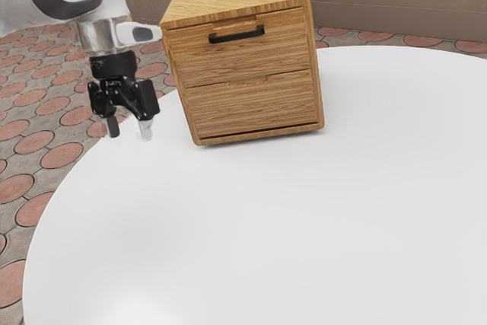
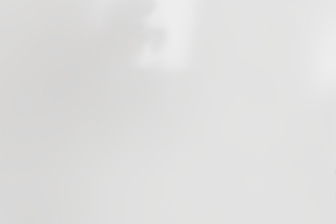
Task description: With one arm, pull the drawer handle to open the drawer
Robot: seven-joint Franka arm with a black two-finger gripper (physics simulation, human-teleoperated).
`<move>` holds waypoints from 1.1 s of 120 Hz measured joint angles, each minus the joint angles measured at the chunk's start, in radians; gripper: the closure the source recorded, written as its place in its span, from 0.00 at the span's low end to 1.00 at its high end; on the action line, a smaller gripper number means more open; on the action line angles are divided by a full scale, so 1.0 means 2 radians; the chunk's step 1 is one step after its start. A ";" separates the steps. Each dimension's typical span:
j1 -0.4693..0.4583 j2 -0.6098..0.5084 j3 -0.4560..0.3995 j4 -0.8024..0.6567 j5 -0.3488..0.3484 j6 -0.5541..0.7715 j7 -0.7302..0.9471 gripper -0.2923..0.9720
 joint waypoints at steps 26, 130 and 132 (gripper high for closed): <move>-0.013 0.010 0.003 0.005 0.007 0.099 0.006 0.23; -0.064 0.016 -0.054 -0.026 0.180 0.300 0.299 0.24; -0.064 0.013 -0.051 -0.024 0.179 0.304 0.311 0.24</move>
